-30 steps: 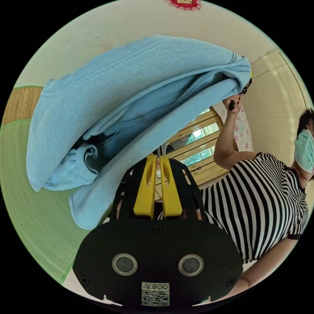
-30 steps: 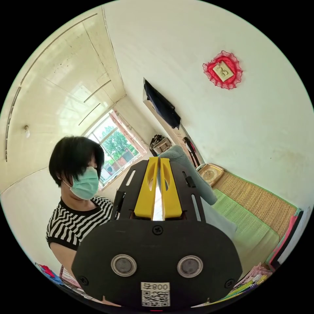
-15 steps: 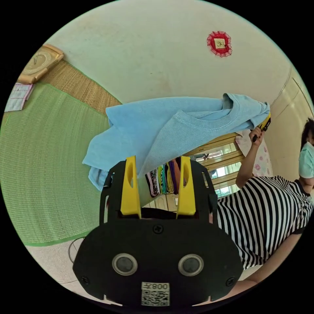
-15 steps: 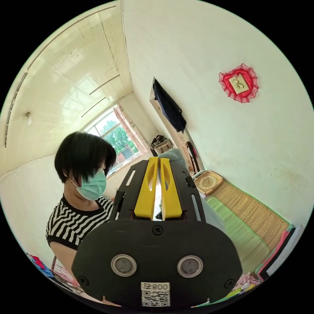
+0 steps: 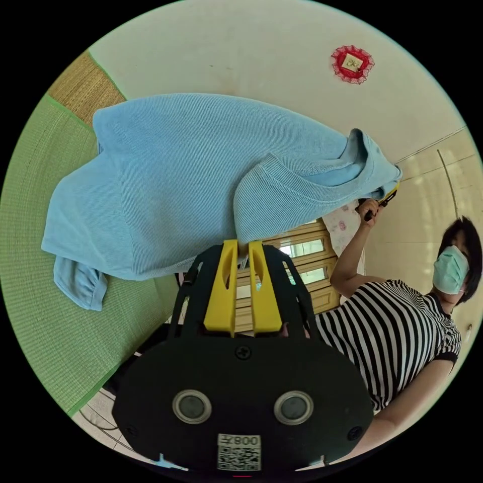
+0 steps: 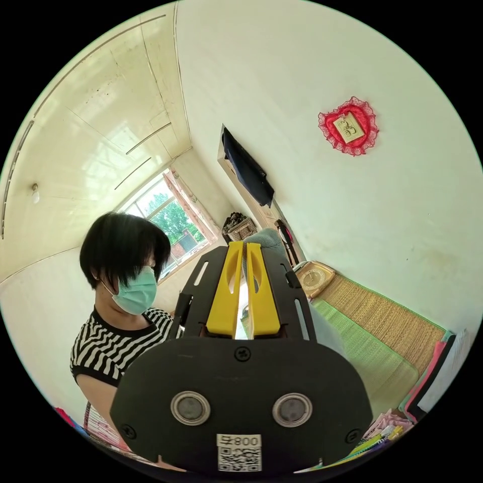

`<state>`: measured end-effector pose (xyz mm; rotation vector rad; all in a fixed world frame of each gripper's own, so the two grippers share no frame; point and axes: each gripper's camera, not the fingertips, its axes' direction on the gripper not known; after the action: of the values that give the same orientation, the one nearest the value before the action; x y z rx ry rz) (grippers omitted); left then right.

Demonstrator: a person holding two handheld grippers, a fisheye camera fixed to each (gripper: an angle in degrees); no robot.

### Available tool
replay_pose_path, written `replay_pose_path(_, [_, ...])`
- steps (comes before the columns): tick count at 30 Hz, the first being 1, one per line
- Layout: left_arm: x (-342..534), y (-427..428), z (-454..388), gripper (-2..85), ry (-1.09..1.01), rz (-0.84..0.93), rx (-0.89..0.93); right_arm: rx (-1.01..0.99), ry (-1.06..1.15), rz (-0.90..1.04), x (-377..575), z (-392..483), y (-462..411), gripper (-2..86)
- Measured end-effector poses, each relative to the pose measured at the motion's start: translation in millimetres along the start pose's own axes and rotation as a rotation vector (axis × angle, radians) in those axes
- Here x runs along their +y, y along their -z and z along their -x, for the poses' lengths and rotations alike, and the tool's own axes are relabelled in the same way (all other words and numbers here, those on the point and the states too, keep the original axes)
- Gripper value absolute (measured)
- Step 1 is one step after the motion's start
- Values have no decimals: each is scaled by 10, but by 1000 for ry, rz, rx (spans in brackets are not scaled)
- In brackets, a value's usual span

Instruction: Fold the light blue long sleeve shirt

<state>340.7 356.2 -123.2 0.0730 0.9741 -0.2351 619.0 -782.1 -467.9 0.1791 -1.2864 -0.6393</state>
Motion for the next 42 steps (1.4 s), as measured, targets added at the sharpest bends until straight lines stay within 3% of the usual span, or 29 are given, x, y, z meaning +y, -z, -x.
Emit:
replay_pose_path(8, [676,843,-284,27,-63,-273,-158,18,-59,-87,296,12,360,5])
replay_pose_path(16, [1334,1395,-1460,22,-367,-463,-408,-46,-42,-192,836,298,819,6])
replay_pose_path(24, [2180,1401,-2576,21,-655,-638,-543,-87,134,-191,1188,1015,983,6])
replay_pose_path(34, [2952,1043,-3353,20,-782,-702,-759,-183,276,-228,1575,1463,664,5])
replay_pose_path(42, [2733,1013,-3387,21,-748,-691,-845,-180,204,-197,1548,1310,-332,5])
